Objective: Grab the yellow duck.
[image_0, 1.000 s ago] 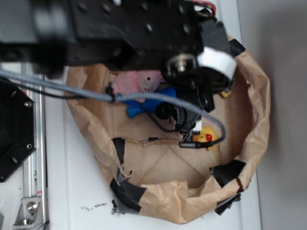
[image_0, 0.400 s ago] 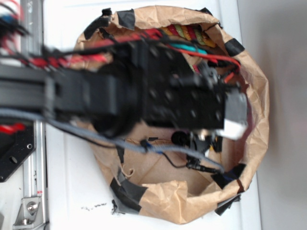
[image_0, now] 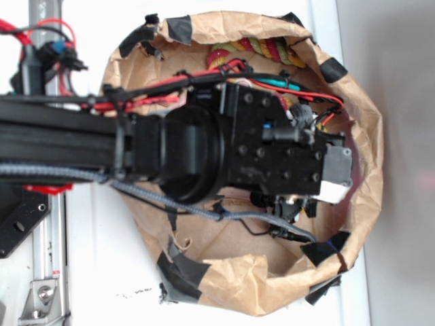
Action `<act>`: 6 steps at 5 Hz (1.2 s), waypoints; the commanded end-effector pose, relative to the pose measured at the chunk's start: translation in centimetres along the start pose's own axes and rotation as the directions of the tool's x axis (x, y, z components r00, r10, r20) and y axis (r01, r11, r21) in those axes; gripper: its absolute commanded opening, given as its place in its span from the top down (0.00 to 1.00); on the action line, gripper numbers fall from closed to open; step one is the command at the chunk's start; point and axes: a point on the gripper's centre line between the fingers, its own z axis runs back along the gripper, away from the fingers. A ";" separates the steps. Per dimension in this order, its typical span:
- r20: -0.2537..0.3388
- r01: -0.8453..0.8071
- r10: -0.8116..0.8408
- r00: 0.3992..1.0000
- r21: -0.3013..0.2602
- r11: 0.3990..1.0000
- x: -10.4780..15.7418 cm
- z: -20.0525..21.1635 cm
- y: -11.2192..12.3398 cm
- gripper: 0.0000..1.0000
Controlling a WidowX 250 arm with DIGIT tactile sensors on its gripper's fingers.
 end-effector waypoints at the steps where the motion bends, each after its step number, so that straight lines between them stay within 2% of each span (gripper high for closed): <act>1: 0.117 0.114 -0.103 0.988 -0.090 0.989 0.3 1.6 -5.9 0.00; 3: 0.161 0.167 -0.155 0.975 -0.065 0.984 1.6 2.7 -7.1 0.00; 4: 0.211 0.206 -0.177 0.961 -0.127 0.970 2.3 2.9 -6.6 0.00; 6: 0.333 0.387 -0.299 0.894 -0.238 0.891 1.9 3.8 -6.1 0.00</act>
